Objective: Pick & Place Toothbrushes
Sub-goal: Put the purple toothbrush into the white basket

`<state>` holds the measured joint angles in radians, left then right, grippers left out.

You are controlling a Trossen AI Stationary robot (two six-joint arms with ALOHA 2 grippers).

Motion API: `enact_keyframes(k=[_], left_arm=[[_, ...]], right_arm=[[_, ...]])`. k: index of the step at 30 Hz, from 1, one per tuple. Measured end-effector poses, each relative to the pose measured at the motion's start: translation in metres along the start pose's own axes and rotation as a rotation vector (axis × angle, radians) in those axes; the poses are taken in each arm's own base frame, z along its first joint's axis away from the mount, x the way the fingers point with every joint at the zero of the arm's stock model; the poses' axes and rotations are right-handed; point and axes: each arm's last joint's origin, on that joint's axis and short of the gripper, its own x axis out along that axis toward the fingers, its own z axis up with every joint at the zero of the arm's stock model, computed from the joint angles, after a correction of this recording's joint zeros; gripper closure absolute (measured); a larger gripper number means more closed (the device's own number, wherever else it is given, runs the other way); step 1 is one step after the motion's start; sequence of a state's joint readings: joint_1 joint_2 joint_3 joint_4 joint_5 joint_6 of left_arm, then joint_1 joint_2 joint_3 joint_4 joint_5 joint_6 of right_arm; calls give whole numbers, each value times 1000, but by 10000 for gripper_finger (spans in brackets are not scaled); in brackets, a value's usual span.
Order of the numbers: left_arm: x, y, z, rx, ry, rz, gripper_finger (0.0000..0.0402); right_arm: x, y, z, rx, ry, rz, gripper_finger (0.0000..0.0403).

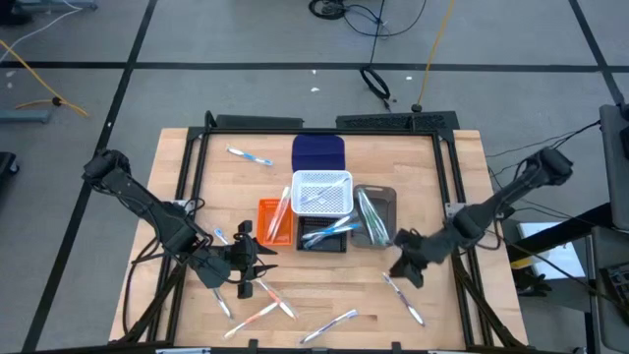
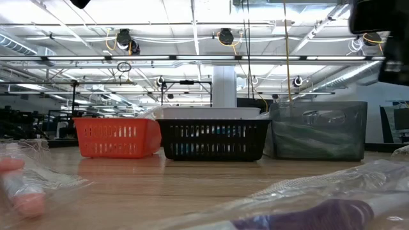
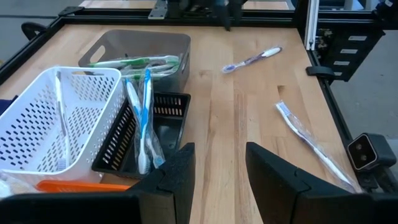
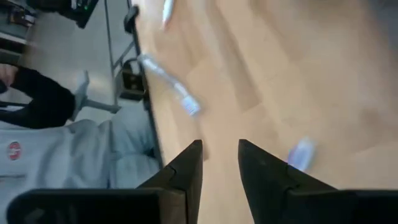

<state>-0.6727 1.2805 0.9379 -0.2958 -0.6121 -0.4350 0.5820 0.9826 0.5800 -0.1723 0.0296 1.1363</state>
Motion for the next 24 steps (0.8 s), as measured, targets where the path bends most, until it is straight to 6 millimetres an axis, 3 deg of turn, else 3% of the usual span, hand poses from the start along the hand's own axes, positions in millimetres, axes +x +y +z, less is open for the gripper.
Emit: enact_keyframes(k=[6, 11, 24], left_arm=[[0, 0, 0, -3, -1, 0, 259], [0, 0, 0, -7, -1, 0, 259], [0, 0, 0, -20, -8, 15, 259]], right_arm=[[22, 13, -29, 84, 93, 31, 315], [39, 9, -45, 148, 148, -38, 323], [46, -7, -38, 123, 141, -169, 330]])
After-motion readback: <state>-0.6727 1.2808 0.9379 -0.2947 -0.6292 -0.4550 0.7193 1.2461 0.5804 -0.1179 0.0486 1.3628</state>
